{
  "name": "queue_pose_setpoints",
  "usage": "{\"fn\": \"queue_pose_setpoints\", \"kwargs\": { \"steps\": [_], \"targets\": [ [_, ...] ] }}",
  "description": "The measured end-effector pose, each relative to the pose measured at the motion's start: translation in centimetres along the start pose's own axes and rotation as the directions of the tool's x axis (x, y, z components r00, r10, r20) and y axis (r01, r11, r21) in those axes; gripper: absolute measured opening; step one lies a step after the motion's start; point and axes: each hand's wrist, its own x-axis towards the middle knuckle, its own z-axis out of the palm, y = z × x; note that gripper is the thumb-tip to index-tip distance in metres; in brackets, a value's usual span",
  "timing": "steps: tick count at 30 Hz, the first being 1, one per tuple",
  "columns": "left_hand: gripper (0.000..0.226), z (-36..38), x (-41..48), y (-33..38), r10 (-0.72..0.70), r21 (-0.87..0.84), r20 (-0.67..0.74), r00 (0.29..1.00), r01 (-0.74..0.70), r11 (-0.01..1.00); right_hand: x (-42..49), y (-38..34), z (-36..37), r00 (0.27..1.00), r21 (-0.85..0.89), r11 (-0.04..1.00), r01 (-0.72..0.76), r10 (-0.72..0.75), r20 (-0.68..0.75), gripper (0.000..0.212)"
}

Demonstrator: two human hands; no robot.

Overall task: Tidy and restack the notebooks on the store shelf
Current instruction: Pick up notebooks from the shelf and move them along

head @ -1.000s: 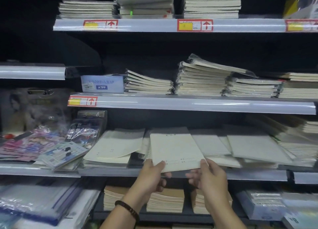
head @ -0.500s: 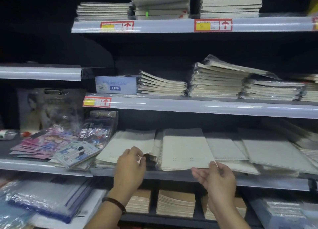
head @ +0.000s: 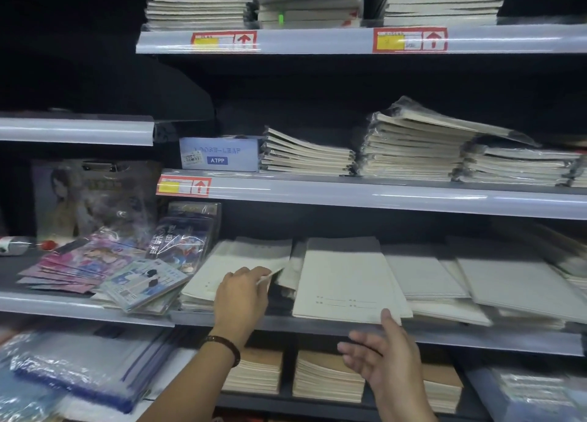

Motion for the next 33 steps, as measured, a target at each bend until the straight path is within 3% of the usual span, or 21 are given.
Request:
{"fn": "queue_pose_setpoints", "kwargs": {
  "steps": [4,9,14,21,25,30,33],
  "targets": [
    [0.022,-0.8,-0.8,1.8,-0.079,-0.187,-0.102,0.992,0.059,0.981,0.3,-0.4,0.5,1.000,-0.027,0.999,0.027,-0.027,-0.002,0.023],
    [0.023,-1.8,-4.0,4.4,-0.054,-0.278,-0.234,0.971,-0.013,0.961,0.5,-0.8,0.6,0.999,-0.041,0.998,0.038,-0.038,0.007,0.020],
    [0.027,-3.0,-5.7,7.3,-0.006,-0.327,-0.305,0.952,-0.099,0.940,0.3,-1.3,-0.3,0.994,0.041,0.995,0.087,-0.084,-0.071,0.039],
    [0.042,-1.1,-7.3,11.9,0.343,-0.171,-0.172,0.923,-0.371,0.913,0.4,-2.3,-1.6,0.976,0.022,0.981,0.194,-0.191,-0.106,0.039],
    [0.049,-0.1,-8.0,13.6,0.404,-0.139,-0.072,0.912,-0.410,0.901,0.2,-2.7,-2.6,0.974,-0.020,0.975,0.222,-0.223,-0.028,0.021],
    [0.053,0.4,-8.2,15.3,0.468,-0.151,-0.028,0.883,-0.466,0.872,0.7,-3.1,-3.4,0.975,-0.114,0.969,0.218,-0.220,-0.002,0.032],
    [0.062,1.1,-8.5,15.5,0.498,-0.111,0.015,0.867,-0.493,0.863,1.2,-3.8,-3.6,0.987,-0.072,0.984,0.162,-0.162,0.016,0.029]
  ]
}}
